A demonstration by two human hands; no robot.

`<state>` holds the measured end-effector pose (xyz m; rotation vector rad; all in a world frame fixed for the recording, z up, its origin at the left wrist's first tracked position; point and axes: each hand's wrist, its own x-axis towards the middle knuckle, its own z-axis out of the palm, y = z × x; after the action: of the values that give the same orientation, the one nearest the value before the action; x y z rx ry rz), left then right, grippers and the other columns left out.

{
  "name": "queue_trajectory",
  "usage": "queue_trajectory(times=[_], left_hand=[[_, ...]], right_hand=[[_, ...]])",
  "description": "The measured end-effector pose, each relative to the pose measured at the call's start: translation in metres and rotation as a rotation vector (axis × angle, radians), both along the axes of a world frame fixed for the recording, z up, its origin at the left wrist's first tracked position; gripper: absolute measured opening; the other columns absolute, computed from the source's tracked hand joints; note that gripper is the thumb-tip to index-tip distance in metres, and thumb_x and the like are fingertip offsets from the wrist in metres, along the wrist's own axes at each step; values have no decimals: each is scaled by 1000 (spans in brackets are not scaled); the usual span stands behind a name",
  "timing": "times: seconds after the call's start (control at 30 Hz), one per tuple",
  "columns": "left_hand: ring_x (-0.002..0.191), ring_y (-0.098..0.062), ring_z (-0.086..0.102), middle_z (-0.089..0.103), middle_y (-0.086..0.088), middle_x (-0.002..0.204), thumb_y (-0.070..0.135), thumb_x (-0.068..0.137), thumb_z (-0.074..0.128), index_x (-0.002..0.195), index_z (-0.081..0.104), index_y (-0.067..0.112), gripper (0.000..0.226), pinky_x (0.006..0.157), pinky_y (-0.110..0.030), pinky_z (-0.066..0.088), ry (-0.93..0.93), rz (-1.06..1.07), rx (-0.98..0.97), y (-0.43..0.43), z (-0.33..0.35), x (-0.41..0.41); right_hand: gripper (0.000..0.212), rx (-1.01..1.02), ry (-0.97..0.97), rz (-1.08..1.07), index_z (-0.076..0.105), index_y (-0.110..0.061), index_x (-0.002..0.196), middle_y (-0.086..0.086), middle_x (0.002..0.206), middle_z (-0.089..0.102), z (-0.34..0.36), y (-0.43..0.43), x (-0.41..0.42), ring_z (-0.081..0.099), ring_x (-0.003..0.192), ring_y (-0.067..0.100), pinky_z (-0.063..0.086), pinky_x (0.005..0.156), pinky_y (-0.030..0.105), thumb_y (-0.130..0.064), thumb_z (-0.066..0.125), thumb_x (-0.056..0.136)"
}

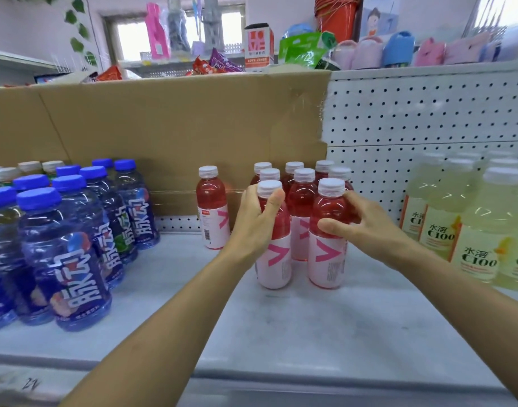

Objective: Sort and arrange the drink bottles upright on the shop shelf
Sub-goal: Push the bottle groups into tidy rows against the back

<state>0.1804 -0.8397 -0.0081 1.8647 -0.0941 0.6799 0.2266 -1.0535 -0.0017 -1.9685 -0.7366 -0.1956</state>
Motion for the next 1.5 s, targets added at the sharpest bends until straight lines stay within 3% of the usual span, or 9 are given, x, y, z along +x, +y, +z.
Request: queue_trajectory(times=[0.13,0.27,0.4,0.77,0.9,1.03,1.13,1.27,1.5], left_hand=[[115,-10,54,54,5,120,60,97,46,114,51,37,29,105,-41,45,-21,-53,25,0,-1,-4],[119,-18,42,45,-1,122,52,97,47,129,52,15,50,106,-39,36,-213,357,-41,38,14,8],[144,-25,30,28,-7,157,48,95,59,155,24,13,78,117,-42,29,104,437,-146,93,36,39],[89,-4,56,59,3,106,41,101,51,124,45,17,34,72,-23,41,87,274,109,107,18,17],[86,-11,62,64,6,96,50,89,52,104,56,28,27,73,-28,50,-170,281,54,80,6,-53],[74,-7,64,71,2,87,48,85,53,93,60,30,21,66,-20,52,-287,118,-109,23,6,-94],[78,-12,66,71,-8,91,45,85,55,92,62,30,18,72,-26,54,-303,-26,-175,-24,2,-101],[91,-14,67,69,-2,104,47,90,56,109,60,23,32,77,-26,55,-255,-188,-176,-57,-2,-97],[137,-16,37,36,1,148,30,81,80,149,27,26,86,115,-44,35,140,260,-30,-21,-24,-61]], right_hand=[[43,11,-11,22,59,-30,118,-15,101,71,-2,7,0,67,90,-4,50,80,21,-35,79,81],[41,4,-16,39,56,-38,116,-17,101,71,-6,12,2,66,92,-3,50,80,21,-40,78,81],[42,-11,8,58,53,-45,116,-25,102,69,-7,11,3,66,93,-6,49,77,19,-47,76,81],[69,29,129,17,43,-35,135,-22,113,60,-15,6,-12,63,97,-7,48,75,15,-57,71,76],[34,355,-156,-267,53,-21,96,-9,78,55,-26,-5,-44,49,67,4,43,60,12,-53,58,86],[33,189,-183,66,61,-22,92,-6,76,61,-33,13,-89,54,66,2,41,59,16,-50,72,77],[69,-40,45,354,48,-39,129,-18,110,65,-42,34,-109,63,99,-1,49,83,17,-42,83,69],[66,91,113,261,53,-36,125,-7,111,72,-49,14,-103,70,100,13,56,90,40,-27,85,68],[79,129,105,-92,55,-28,118,-25,98,71,-55,-48,-52,67,86,-8,51,66,8,-42,94,50]])
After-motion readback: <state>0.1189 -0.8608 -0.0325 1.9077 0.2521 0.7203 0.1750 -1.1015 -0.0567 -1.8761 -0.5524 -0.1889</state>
